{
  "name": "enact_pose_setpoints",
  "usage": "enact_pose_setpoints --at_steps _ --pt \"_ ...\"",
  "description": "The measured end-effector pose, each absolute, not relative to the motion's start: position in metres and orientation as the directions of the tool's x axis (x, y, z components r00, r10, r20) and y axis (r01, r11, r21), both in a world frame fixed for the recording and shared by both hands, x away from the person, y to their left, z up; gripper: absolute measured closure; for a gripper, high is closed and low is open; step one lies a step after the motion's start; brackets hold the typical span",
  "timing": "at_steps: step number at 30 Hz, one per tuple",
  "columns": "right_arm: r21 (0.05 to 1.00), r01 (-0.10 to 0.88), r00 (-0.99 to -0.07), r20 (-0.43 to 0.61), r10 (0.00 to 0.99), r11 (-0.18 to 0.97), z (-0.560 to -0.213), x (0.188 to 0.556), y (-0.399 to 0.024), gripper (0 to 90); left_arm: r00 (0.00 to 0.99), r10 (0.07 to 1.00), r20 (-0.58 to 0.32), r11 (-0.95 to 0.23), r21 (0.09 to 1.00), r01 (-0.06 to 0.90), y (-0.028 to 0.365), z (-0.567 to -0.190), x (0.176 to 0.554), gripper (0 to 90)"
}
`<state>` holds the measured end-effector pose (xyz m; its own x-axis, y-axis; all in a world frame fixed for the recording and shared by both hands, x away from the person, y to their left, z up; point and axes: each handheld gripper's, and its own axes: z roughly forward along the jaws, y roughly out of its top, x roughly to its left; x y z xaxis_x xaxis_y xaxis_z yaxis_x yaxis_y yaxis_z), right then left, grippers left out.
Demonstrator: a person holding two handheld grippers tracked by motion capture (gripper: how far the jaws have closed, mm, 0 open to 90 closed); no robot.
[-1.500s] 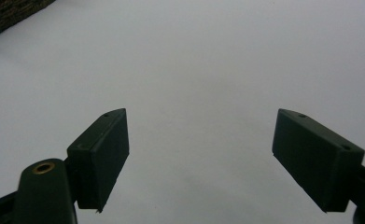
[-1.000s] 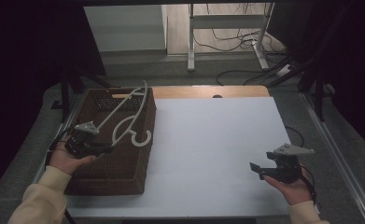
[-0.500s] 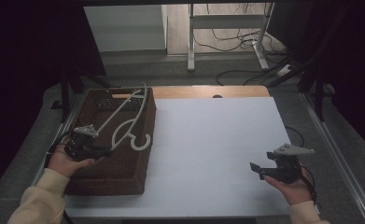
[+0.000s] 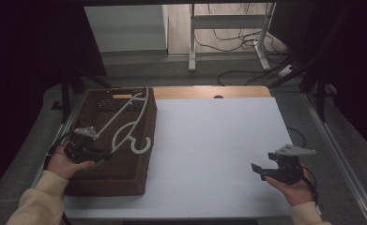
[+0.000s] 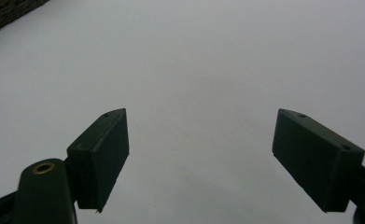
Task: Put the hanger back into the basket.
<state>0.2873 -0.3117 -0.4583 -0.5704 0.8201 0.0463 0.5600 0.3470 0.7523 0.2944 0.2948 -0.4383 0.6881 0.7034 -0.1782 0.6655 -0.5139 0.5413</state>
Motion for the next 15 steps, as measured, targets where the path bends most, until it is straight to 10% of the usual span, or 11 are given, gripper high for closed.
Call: enact_pose_setpoints --at_steps 15 --pt "0.752 0.560 -0.570 0.047 0.820 0.347 -0.4582 0.2873 -0.3116 18.7 0.668 0.734 -0.123 -0.458 0.637 0.620 0.2872 -0.4293 0.2916 42.6"
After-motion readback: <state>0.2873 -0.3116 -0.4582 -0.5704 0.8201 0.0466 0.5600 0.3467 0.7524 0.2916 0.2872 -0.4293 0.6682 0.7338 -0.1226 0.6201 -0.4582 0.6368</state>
